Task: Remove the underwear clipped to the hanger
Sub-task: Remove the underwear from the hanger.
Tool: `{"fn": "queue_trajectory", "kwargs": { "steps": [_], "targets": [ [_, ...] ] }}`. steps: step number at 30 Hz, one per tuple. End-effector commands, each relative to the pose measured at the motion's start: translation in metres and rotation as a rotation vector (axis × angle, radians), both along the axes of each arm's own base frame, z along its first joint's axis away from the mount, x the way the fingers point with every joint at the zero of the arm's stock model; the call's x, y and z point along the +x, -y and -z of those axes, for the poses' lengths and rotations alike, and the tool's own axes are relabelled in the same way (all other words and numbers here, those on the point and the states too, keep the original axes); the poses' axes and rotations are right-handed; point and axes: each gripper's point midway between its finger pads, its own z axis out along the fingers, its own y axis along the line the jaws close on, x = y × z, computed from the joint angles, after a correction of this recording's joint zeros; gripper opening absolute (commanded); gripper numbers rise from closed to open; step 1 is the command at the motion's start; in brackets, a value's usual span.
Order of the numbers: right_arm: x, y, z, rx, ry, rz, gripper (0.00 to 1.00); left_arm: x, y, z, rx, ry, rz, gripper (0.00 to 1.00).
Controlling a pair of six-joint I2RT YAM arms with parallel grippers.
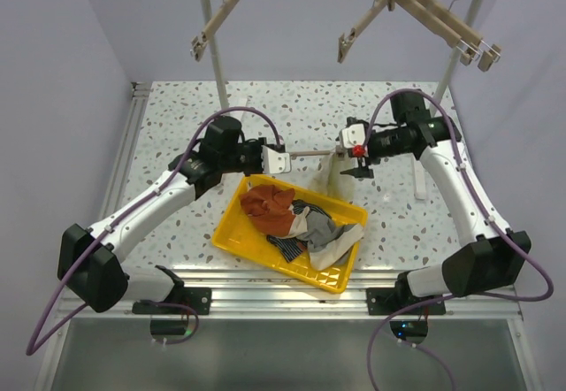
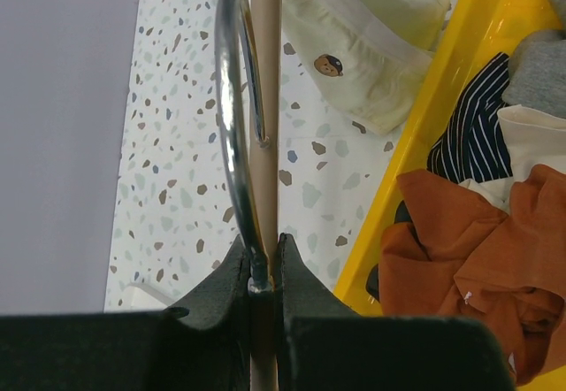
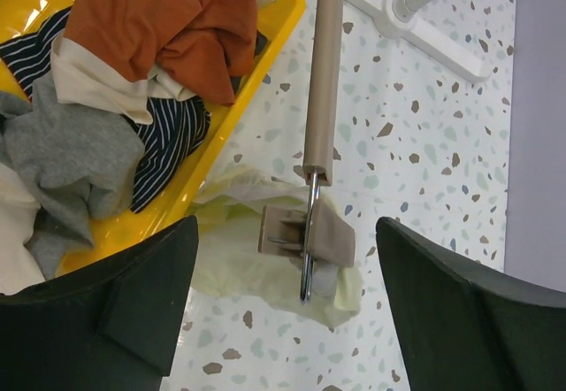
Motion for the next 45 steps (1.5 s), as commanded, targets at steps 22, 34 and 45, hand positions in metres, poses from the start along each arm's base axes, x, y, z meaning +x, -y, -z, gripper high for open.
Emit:
{"fn": "queue_trajectory", "kwargs": {
  "steps": [22,34,45],
  "targets": [
    [0.032,-0.007,-0.032,0.074,0.083,0.184,0.0,-0.004,0.01,-0.02,-0.099,-0.069,0.011,0.0],
    [0.043,-0.017,-0.042,0.089,-0.055,0.181,0.12,-0.024,0.016,-0.006,-0.165,-0.321,-0.022,0.0],
    [0.04,-0.023,-0.064,0.141,-0.041,0.154,0.77,-0.027,0.017,-0.023,-0.185,-0.321,-0.017,0.0]
  ]
}}
